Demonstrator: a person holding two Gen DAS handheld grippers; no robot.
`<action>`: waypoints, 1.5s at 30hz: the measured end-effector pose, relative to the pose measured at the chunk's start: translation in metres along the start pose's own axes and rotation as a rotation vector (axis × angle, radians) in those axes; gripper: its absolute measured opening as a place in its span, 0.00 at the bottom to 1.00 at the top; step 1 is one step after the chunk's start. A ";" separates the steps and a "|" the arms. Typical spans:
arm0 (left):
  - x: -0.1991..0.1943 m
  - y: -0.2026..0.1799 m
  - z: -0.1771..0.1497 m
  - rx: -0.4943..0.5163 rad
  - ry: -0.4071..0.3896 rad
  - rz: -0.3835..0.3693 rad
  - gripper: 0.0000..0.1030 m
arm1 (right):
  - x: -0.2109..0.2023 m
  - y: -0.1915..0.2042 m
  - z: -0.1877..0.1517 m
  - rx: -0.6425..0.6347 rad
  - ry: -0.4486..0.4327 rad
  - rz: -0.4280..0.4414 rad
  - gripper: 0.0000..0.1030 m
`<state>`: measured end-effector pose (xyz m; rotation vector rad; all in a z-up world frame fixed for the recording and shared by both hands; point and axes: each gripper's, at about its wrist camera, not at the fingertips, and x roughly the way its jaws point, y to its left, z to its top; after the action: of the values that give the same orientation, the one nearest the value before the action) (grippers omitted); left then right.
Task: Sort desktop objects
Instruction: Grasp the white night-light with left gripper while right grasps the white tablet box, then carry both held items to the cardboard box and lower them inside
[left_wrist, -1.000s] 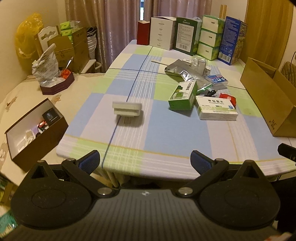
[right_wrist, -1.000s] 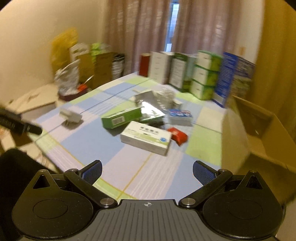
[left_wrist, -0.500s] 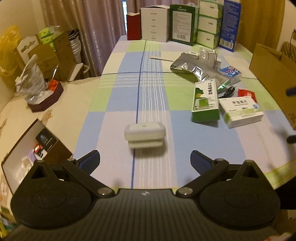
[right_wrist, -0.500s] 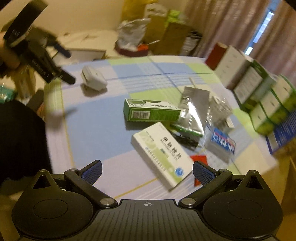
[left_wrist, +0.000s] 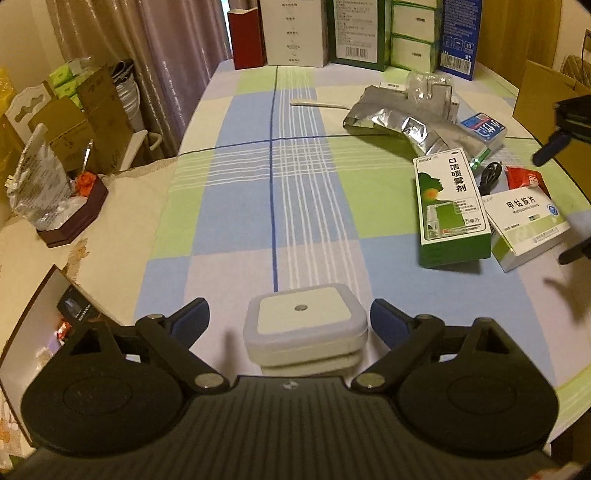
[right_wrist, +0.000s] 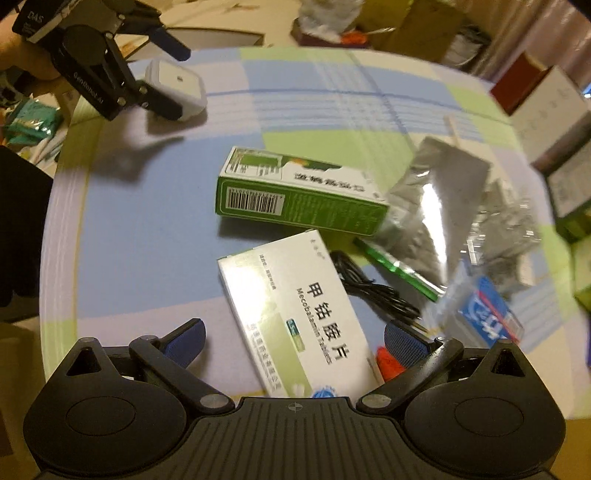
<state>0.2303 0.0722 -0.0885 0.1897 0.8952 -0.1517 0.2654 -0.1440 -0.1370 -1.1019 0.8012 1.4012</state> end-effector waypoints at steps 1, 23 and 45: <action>0.003 0.000 0.001 -0.005 0.003 -0.008 0.85 | 0.005 -0.003 0.001 -0.006 0.014 0.003 0.98; -0.023 -0.028 0.005 0.027 -0.005 -0.090 0.59 | -0.036 0.040 -0.087 0.749 -0.029 -0.151 0.69; -0.016 -0.149 -0.006 0.054 0.001 -0.252 0.59 | -0.035 0.075 -0.123 0.801 -0.255 -0.266 0.66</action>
<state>0.1847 -0.0708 -0.0943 0.1265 0.9145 -0.4104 0.2116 -0.2808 -0.1544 -0.3773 0.8744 0.8378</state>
